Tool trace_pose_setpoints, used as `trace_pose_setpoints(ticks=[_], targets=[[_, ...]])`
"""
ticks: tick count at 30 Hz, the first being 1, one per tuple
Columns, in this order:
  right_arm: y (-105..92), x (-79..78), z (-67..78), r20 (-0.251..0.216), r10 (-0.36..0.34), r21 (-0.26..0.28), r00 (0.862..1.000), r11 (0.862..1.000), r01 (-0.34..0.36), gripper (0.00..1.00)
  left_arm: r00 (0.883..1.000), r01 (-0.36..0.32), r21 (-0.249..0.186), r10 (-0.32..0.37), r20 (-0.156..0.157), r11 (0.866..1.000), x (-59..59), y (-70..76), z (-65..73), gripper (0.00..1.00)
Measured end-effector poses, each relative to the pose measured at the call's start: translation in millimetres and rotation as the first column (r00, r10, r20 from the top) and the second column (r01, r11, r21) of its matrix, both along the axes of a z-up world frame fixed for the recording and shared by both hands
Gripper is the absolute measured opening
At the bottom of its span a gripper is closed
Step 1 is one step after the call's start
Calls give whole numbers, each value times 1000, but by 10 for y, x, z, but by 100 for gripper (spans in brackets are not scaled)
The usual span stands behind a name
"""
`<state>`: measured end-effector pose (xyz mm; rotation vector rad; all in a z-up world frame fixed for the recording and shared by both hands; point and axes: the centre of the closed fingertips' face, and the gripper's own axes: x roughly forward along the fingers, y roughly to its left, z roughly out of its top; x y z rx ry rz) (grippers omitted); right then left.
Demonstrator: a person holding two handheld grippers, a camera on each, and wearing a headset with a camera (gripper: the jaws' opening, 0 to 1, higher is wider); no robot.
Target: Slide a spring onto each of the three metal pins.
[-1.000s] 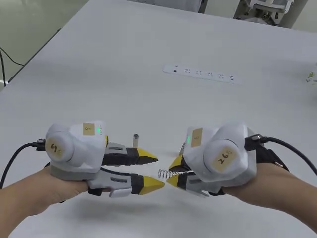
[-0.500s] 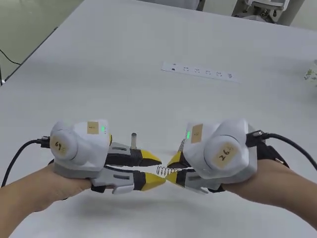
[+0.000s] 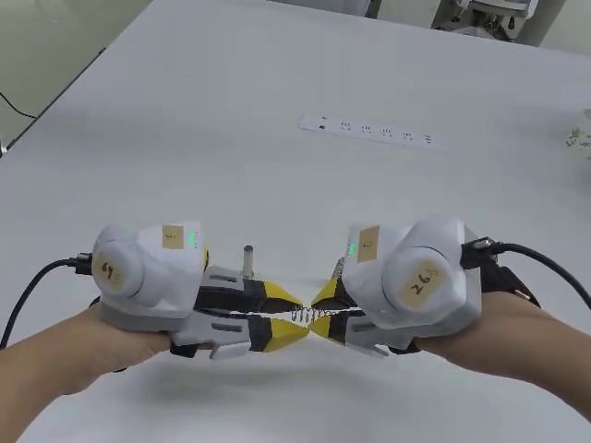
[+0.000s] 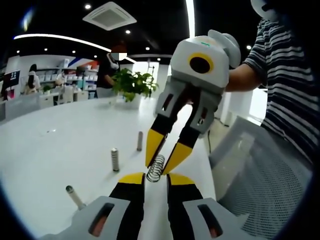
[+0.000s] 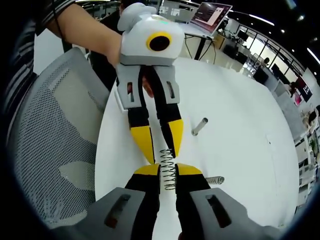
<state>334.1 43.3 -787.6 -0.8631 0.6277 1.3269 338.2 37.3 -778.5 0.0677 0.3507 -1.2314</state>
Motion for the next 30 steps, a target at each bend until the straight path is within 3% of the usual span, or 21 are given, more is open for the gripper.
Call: trace_pose_setpoints(ticks=[7,18,30], targets=[[4,-11,7,3,5,-2,1000,1000,-5,8,1000,-11,1,11,4,1000,17,13,9,13],[-16,-54,-22,3,18,-6,1000,1000,-18,8,1000,-16,-27,17,2,1000,11,20,88,11],[19,-50,37,8,23,11,1000,1000,-23,8,1000,-11,-25,11,0,1000,-35,5,85,10]])
